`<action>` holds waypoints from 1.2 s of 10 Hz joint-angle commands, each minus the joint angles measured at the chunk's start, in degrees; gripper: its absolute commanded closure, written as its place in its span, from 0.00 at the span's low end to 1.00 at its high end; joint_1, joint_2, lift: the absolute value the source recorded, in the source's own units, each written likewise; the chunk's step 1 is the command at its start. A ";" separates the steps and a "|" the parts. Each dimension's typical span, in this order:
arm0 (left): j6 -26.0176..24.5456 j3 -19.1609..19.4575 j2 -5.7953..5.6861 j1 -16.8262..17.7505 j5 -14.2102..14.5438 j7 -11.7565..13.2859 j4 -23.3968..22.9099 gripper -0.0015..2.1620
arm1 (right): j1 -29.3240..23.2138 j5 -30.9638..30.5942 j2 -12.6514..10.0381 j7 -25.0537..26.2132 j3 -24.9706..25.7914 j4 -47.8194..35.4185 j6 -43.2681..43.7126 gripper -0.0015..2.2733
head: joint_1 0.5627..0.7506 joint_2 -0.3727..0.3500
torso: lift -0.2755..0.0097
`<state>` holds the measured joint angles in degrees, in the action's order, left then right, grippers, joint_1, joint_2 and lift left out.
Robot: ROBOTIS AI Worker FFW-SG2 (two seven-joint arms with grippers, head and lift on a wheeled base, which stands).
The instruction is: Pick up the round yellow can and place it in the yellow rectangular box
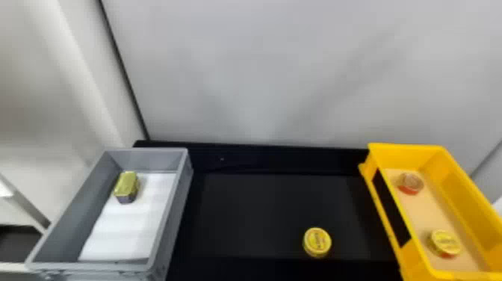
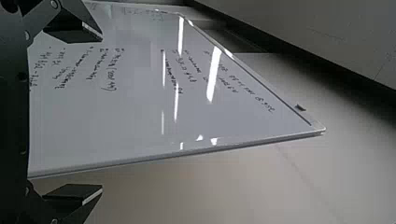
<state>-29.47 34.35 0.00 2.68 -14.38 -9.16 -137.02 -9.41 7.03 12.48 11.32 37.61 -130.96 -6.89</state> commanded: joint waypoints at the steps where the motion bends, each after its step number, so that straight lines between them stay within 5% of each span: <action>1: -1.13 -0.67 0.15 -1.28 0.05 -0.16 0.00 0.06 | 0.18 -0.35 0.09 0.11 -0.52 -0.17 -0.15 0.07 | 0.70 0.53 | 0.73; 8: -1.74 -1.46 0.15 -1.63 -0.13 -0.16 0.00 0.06 | 2.64 -2.54 0.70 0.19 -4.04 -0.96 -2.08 0.07 | 0.70 0.53 | 0.73; 12: -2.53 -2.17 0.15 -1.54 -0.39 -0.16 0.00 0.06 | 7.30 -9.93 1.76 -5.34 -19.59 -1.49 -11.14 0.07 | 0.70 0.53 | 0.73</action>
<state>-31.78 32.59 0.00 1.08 -14.68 -9.25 -137.02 -3.24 -0.46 14.20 6.63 23.56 -132.69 -15.84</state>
